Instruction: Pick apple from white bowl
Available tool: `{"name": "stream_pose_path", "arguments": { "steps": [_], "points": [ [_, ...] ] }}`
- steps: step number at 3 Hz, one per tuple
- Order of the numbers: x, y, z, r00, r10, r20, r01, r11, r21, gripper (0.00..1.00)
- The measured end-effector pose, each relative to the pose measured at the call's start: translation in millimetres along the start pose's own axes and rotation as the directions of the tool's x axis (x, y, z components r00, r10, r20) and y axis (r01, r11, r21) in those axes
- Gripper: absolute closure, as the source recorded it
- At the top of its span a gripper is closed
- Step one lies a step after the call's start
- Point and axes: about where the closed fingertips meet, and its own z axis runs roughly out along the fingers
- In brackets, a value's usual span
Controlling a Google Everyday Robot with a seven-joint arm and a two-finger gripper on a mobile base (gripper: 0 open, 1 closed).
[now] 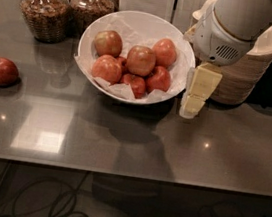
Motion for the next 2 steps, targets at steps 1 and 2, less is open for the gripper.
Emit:
{"name": "stream_pose_path", "arguments": {
  "steps": [1, 2],
  "points": [
    [-11, -29, 6, 0.990, -0.034, 0.140, 0.032, 0.9994, 0.016, 0.00],
    [-45, -56, 10, 0.943, -0.113, 0.313, 0.119, 0.9929, 0.001, 0.00]
  ]
}}
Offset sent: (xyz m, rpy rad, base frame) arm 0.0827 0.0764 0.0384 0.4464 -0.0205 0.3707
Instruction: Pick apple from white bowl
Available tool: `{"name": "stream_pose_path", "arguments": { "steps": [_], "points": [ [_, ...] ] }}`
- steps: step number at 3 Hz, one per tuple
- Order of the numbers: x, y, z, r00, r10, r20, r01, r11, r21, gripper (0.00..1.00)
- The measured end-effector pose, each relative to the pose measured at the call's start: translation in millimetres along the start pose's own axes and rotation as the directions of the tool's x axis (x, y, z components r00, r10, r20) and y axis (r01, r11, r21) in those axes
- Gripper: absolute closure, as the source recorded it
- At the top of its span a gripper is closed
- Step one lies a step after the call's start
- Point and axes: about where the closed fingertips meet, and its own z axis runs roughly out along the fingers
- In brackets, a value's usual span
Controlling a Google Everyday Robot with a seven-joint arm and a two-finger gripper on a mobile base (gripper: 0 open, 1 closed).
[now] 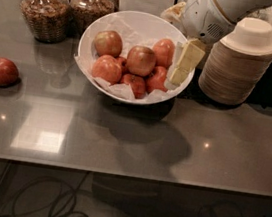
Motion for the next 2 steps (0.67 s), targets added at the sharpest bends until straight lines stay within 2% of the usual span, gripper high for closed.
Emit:
{"name": "stream_pose_path", "arguments": {
  "steps": [1, 2],
  "points": [
    [-15, -16, 17, 0.995, -0.032, 0.096, 0.037, 0.9980, -0.051, 0.00],
    [-21, -23, 34, 0.992, -0.044, 0.116, 0.055, 0.9943, -0.091, 0.00]
  ]
}}
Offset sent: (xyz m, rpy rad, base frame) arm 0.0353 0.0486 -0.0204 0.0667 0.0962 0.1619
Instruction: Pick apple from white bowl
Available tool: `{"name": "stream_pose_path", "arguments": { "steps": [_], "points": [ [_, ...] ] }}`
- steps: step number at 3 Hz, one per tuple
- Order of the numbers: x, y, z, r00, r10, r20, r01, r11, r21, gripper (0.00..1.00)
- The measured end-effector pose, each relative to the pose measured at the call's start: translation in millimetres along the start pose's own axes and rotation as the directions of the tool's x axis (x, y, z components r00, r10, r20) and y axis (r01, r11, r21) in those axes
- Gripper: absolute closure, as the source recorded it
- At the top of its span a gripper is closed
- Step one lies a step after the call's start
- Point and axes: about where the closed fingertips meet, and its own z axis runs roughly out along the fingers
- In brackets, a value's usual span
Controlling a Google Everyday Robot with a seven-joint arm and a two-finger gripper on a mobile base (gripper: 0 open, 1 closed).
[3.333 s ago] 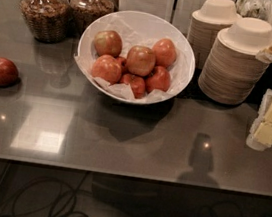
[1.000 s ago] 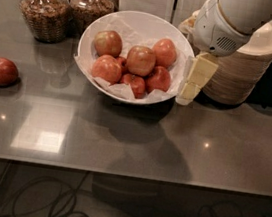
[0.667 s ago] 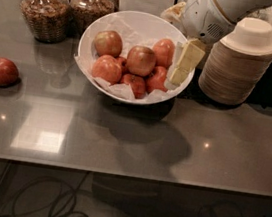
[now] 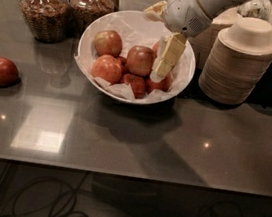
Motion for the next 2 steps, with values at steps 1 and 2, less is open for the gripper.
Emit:
{"name": "stream_pose_path", "arguments": {
  "steps": [1, 2],
  "points": [
    [4, -7, 14, 0.999, -0.007, -0.041, 0.006, 1.0000, -0.005, 0.00],
    [12, -16, 24, 0.994, -0.017, -0.105, 0.018, 0.9997, 0.014, 0.00]
  ]
}}
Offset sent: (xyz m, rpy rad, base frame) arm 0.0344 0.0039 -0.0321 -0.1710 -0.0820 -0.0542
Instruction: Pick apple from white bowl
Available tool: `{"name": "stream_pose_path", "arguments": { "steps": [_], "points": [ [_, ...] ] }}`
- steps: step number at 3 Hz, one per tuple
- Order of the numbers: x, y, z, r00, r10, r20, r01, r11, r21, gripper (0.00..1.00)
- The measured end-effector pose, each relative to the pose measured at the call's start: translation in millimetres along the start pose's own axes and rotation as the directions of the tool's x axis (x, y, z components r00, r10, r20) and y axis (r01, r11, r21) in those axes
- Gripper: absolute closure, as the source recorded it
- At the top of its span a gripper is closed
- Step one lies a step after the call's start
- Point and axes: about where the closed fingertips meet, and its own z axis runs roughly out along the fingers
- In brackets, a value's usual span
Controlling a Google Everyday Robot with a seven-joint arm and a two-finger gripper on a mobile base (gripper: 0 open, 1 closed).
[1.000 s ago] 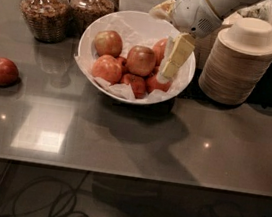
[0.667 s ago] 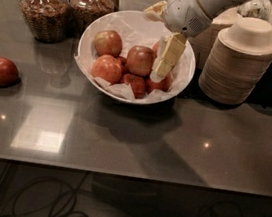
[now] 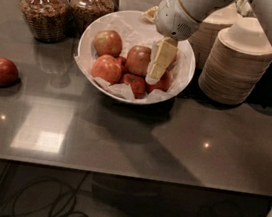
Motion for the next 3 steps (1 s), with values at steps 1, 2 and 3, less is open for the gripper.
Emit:
{"name": "stream_pose_path", "arguments": {
  "steps": [1, 2, 3],
  "points": [
    [9, -7, 8, 0.999, -0.003, -0.036, 0.003, 0.9999, 0.013, 0.00],
    [15, -9, 17, 0.999, -0.005, -0.051, 0.005, 1.0000, 0.004, 0.00],
    [18, -7, 26, 0.998, -0.004, -0.056, 0.004, 0.9999, -0.011, 0.00]
  ]
}}
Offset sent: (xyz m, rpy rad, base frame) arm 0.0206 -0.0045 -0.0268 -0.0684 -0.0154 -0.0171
